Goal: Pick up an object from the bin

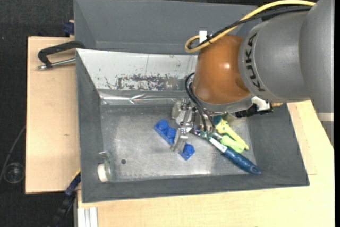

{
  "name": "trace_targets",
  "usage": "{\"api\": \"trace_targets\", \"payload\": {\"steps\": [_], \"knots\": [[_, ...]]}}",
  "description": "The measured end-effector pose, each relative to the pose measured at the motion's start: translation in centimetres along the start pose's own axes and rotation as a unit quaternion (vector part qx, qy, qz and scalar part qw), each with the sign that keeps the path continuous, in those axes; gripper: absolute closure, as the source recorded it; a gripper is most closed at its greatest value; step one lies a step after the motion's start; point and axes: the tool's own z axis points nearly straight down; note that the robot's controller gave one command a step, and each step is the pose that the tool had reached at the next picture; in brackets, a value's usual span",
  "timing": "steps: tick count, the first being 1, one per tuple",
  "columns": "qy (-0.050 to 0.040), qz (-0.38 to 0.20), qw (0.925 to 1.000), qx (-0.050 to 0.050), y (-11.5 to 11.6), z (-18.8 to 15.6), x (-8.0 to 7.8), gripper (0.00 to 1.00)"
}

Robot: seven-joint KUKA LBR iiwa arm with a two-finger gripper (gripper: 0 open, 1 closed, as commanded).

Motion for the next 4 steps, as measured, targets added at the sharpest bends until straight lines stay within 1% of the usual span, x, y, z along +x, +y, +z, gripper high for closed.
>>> {"api": "trace_targets", "payload": {"steps": [1, 2, 4], "knots": [[0.0006, 0.081, 0.9967, -0.003, 0.2, 3.7, 0.5, 0.0], [-0.0011, 0.057, 0.9984, -0.002, 0.4, 4.0, 1.6, 1.0], [0.0005, 0.057, 0.9984, -0.001, 0.4, 3.7, 1.7, 1.0]]}}
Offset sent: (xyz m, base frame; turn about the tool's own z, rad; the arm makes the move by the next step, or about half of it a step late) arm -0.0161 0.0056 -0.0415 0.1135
